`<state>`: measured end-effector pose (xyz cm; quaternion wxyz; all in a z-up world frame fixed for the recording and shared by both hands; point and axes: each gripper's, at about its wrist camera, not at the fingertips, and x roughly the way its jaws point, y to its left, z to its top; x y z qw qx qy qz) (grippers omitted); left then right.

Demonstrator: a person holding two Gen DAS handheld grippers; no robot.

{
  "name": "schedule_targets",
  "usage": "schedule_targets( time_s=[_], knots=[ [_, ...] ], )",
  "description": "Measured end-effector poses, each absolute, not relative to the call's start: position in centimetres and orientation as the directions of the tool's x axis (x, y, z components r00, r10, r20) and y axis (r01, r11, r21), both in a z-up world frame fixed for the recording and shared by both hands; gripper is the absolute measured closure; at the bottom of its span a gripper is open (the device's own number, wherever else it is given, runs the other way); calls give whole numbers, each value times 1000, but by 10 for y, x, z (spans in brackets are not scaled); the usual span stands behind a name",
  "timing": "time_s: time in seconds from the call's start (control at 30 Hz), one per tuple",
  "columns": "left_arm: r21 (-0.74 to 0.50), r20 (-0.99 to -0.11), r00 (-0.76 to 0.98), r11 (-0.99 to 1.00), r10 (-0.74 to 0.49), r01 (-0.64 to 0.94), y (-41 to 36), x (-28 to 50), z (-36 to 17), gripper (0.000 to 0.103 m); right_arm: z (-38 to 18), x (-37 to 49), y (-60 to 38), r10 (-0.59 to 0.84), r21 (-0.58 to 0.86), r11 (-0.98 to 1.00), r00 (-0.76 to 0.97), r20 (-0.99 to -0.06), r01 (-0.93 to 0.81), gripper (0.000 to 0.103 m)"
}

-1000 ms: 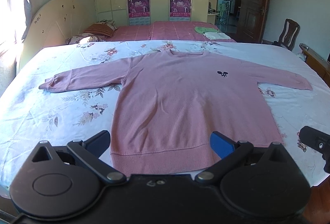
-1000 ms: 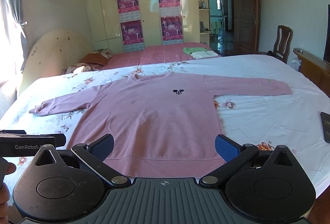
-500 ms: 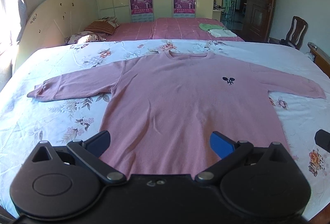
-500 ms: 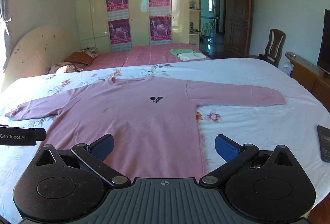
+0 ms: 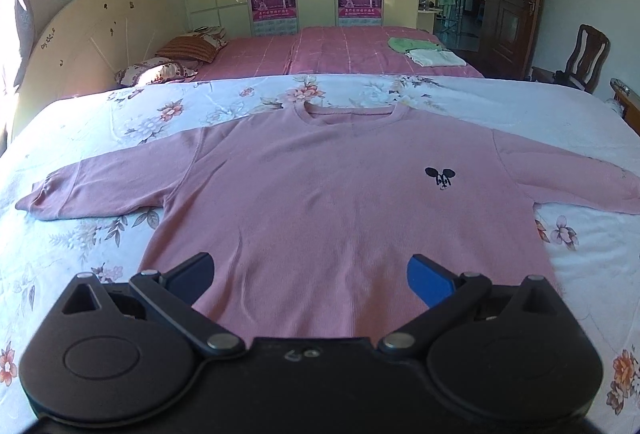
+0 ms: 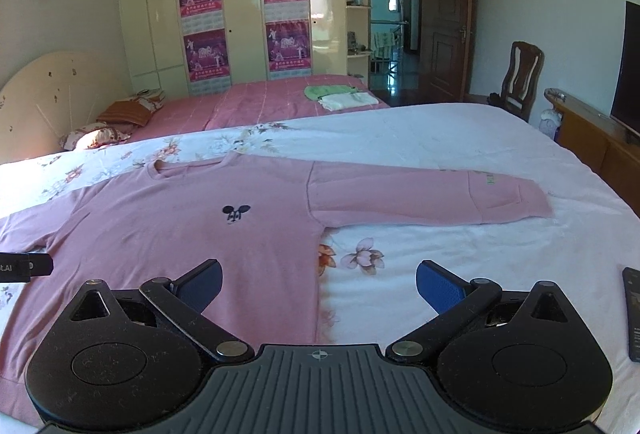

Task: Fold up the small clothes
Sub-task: 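Move the right tool to the sleeve cuff and grasp it, then fold the gripped sleeve across the sweatshirt body with the right tool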

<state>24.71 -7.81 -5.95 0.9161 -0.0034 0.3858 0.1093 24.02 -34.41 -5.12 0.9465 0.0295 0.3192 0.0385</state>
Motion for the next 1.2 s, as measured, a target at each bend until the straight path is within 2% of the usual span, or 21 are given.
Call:
schedule_targets(
  time_s=[0.27, 0.33, 0.37, 0.47, 0.77, 0.97, 1.03, 1.07, 1.2],
  knots=[
    [61, -729, 659, 977, 184, -206, -102, 306, -84, 0, -79, 313, -409, 42, 103, 994, 783, -621, 28, 1],
    [61, -732, 656, 977, 182, -203, -106, 320, -91, 0, -88, 332, -428, 28, 103, 994, 774, -633, 48, 20],
    [63, -734, 654, 977, 182, -201, -108, 326, -93, 0, -92, 340, -436, 26, 114, 992, 762, -646, 63, 37],
    [70, -738, 650, 978, 182, -194, -115, 342, -100, 1, -106, 364, -468, 17, 164, 978, 742, -670, 126, 38],
    [98, -744, 641, 980, 188, -173, -128, 379, -117, 2, -139, 405, -543, -105, 145, 942, 676, -730, 303, 38],
    [113, -743, 641, 979, 196, -169, -131, 403, -128, 3, -157, 427, -570, -126, 157, 917, 641, -757, 365, 38],
    [115, -743, 641, 980, 193, -162, -131, 409, -130, 4, -163, 433, -578, -124, 178, 903, 632, -765, 392, 44],
    [120, -745, 638, 980, 194, -158, -132, 413, -132, 6, -166, 436, -582, -119, 194, 892, 627, -770, 408, 53],
    [131, -753, 630, 981, 191, -140, -132, 421, -135, 12, -171, 443, -592, -123, 242, 860, 643, -756, 449, 57]
  ],
)
